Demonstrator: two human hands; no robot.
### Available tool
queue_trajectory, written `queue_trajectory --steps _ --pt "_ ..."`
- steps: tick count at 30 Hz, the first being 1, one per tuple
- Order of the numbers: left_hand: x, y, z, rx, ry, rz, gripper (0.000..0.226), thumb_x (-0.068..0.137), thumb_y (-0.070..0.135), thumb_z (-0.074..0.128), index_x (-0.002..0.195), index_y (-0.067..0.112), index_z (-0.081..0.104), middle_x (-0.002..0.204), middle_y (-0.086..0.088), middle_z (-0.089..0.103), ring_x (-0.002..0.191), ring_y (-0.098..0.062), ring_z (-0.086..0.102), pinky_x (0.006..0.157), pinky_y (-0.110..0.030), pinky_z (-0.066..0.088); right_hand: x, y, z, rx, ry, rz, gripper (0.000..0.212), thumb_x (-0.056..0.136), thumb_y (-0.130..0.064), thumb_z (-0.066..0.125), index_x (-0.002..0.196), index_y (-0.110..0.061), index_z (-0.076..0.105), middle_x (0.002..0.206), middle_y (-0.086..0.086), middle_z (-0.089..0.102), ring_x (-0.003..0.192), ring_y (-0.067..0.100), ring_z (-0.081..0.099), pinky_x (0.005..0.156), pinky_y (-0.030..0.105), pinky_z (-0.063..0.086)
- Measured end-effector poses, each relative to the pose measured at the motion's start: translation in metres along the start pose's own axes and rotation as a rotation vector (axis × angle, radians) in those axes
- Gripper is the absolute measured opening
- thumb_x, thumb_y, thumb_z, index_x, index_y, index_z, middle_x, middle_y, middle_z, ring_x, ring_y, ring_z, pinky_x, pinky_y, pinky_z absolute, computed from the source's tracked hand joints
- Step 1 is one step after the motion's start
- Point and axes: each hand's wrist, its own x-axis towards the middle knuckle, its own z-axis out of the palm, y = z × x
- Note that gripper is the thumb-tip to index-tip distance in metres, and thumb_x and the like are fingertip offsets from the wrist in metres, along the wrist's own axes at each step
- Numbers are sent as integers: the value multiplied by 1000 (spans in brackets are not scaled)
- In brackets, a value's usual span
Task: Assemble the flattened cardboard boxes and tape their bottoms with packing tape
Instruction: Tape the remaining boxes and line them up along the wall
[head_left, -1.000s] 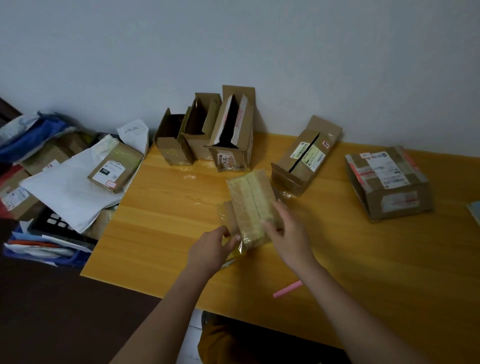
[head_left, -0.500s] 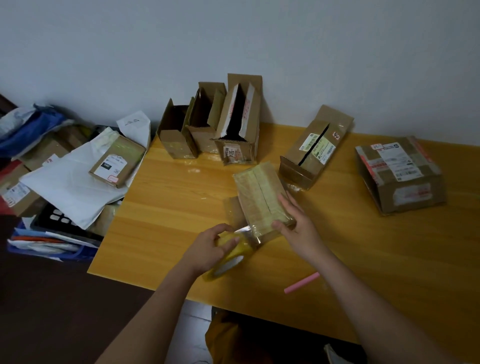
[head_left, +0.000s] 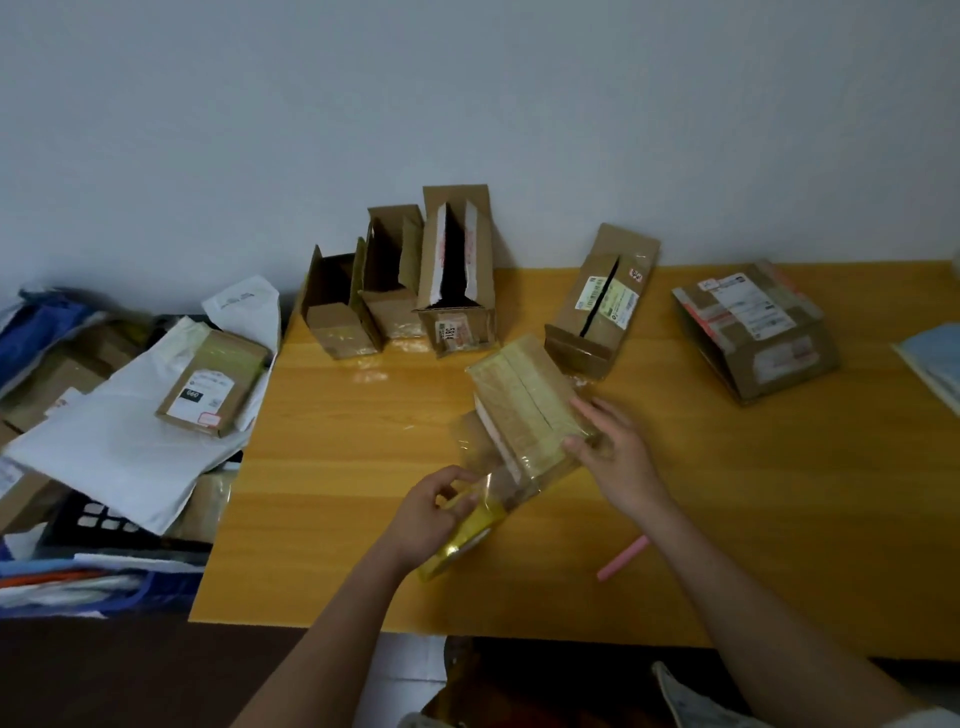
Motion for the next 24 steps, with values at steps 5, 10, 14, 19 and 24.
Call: queue_trajectory --steps 5,10,14,19,24 --pt "5 1 -2 -17 -30 66 8 94 19 62 102 17 62 102 -10 58 77 -11 50 61 -19 41 -41 26 -9 -236 404 47 20 97 -18 54 113 -17 68 100 -6 55 105 19 52 83 30 42" --pt "7 1 -1 -64 -38 39 6 94 20 62 96 14 63 96 -2 55 70 -8 47 55 -16 37 -77 69 1 -604 114 300 30 91 -4 53 117 -14 66 112 11 54 104 28 53 81 38 49" --pt "8 -3 -1 -103 -42 45 6 95 17 61 96 12 63 95 -1 56 80 -13 52 59 -14 41 -87 66 15 -1026 -89 209 25 98 -15 42 113 -22 62 130 6 49 131 23 40 93 32 45" --pt "5 -4 -2 -135 -30 59 9 95 17 61 95 8 63 92 3 57 83 -11 52 61 -10 40 -91 67 19 -1045 9 78 22 88 -13 63 109 -14 59 107 6 61 105 26 58 75 36 50" --pt "5 -2 -2 -151 -30 62 17 100 18 52 93 6 62 89 0 55 76 -13 47 55 -10 37 -93 40 14 -470 494 -52 18 84 -15 62 80 -16 45 65 0 42 52 17 37 47 27 28"
